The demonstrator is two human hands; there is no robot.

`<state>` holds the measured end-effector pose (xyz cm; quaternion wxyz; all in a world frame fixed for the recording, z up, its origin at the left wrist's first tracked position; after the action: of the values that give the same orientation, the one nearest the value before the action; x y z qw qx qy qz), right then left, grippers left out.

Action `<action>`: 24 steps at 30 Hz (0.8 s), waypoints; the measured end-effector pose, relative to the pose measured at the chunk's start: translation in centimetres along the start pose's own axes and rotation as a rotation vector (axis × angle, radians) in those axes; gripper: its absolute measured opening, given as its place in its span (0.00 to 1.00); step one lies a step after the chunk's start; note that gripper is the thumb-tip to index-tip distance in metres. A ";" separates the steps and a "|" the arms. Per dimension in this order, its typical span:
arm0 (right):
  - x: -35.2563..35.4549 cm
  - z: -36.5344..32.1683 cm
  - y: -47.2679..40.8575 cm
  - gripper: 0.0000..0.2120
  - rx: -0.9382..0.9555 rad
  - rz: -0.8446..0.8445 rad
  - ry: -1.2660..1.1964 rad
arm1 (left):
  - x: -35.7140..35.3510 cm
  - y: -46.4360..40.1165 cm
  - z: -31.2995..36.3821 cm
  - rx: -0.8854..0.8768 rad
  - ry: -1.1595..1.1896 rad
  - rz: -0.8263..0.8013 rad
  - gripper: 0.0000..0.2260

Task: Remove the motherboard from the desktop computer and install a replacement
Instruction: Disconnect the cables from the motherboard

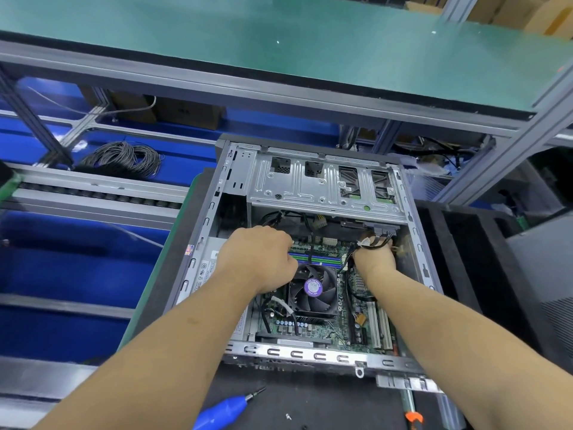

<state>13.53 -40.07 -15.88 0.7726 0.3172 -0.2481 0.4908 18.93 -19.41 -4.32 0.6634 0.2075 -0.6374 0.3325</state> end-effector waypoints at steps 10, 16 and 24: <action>0.0 0.1 0.1 0.16 -0.022 -0.010 -0.039 | 0.1 0.0 -0.3 0.026 0.005 0.023 0.11; 0.0 0.0 0.6 0.14 -0.035 -0.047 -0.016 | 0.1 0.0 -0.3 0.022 0.006 0.037 0.13; 0.5 0.2 1.1 0.09 -0.028 -0.082 -0.033 | -0.1 -0.1 -0.1 0.000 -0.003 0.042 0.19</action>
<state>12.73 -39.59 -15.08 0.7923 0.3244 -0.2542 0.4499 19.06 -19.47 -4.43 0.6551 0.1948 -0.6427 0.3461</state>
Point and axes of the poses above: each hand's wrist, its own y-axis away from the middle knuckle, its own x-axis out of the back of the hand, z = x × y, the point moved 10 cm from there along -y, towards the middle knuckle, and after that the axes turned 12 degrees about z, right-handed, at the moved point
